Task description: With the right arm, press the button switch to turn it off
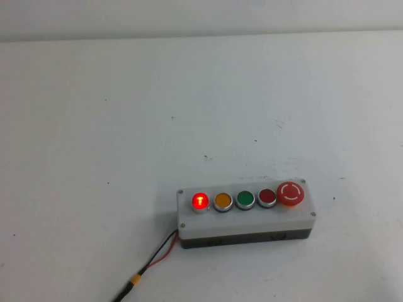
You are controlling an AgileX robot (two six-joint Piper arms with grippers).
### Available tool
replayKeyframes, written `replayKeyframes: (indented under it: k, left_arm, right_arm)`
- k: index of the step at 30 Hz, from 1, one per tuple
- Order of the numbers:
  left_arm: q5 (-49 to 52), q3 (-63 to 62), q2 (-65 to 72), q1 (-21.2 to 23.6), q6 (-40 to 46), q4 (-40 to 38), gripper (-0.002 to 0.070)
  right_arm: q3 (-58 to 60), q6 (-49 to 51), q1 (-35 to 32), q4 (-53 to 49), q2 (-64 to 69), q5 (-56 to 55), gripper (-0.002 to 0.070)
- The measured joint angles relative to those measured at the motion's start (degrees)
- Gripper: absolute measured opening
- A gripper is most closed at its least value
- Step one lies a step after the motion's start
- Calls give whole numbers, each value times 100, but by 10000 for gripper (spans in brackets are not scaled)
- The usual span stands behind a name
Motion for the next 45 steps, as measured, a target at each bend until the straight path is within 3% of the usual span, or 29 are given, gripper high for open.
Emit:
replayKeyframes:
  k: [34, 45]
  left_arm:
    - [0, 0, 0, 0, 0, 0, -2]
    - [0, 0, 0, 0, 0, 0, -2]
  right_arm:
    - [0, 0, 0, 45, 0, -12, -16]
    - [0, 0, 0, 3121, 0, -1657, -16]
